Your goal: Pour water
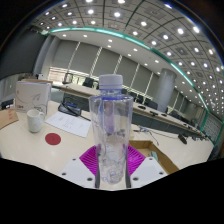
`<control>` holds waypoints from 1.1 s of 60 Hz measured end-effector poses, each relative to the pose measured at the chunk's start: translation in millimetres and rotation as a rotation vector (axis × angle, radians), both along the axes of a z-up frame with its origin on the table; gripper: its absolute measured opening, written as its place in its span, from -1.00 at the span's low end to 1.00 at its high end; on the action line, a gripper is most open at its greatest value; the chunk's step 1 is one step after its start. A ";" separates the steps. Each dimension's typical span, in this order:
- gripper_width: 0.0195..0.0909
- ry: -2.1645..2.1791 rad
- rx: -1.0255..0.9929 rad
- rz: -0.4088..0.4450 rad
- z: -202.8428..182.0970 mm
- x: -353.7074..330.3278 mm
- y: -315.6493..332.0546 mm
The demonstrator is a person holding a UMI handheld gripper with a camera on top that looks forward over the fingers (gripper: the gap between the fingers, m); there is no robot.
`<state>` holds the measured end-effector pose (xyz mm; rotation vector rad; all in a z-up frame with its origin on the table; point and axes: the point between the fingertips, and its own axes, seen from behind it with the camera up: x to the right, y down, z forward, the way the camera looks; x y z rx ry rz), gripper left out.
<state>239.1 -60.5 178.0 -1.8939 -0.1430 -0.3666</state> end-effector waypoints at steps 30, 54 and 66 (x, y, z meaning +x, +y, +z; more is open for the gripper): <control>-0.59 -1.032 -0.038 0.143 68.4 -183.0 134.1; -0.59 -1.701 -0.110 0.278 33.8 -250.0 197.6; -0.59 -1.721 -0.121 0.315 24.0 -256.3 204.9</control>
